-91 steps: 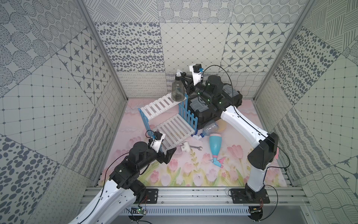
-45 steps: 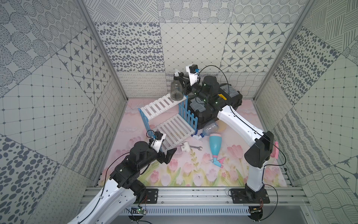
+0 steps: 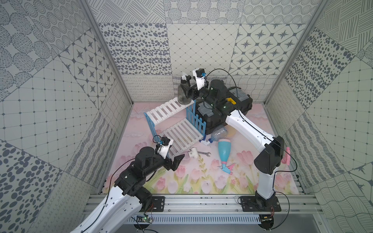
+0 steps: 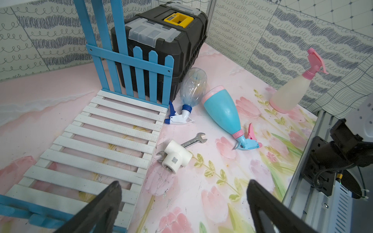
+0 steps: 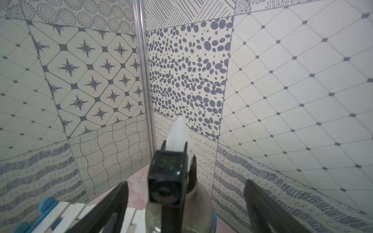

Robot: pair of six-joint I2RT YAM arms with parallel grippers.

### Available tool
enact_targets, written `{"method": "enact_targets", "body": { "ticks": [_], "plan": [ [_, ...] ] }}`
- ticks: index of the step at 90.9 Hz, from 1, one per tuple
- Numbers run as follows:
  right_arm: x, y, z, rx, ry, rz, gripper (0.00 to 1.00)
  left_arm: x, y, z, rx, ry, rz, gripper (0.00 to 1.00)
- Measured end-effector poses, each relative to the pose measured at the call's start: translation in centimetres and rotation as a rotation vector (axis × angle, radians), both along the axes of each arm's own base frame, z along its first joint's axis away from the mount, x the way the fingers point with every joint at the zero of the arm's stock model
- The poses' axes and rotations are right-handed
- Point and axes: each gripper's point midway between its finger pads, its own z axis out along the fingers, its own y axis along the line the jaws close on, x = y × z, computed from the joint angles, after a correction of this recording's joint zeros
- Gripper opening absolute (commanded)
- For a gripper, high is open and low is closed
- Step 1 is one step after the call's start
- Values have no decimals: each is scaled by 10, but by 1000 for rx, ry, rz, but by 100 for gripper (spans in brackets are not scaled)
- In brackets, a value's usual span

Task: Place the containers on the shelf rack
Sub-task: 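Place the container on the shelf.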

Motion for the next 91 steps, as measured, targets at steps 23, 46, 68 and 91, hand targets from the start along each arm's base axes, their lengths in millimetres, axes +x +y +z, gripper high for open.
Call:
{"method": "enact_targets", "body": {
  "ticks": [23, 46, 68, 91],
  "plan": [
    [-22, -22, -17, -42, 43, -29, 97, -1, -1, 0, -2, 3, -8, 99],
    [-103, -94, 47, 51, -30, -61, 97, -4, -5, 0, -10, 10, -35, 99],
    [-153, -164, 14, 88, 101, -145, 97, -5, -18, -1, -47, 38, -93, 99],
    [-150, -210, -155, 28, 600, -264, 97, -5, -37, -5, -93, 83, -149, 99]
  ]
}}
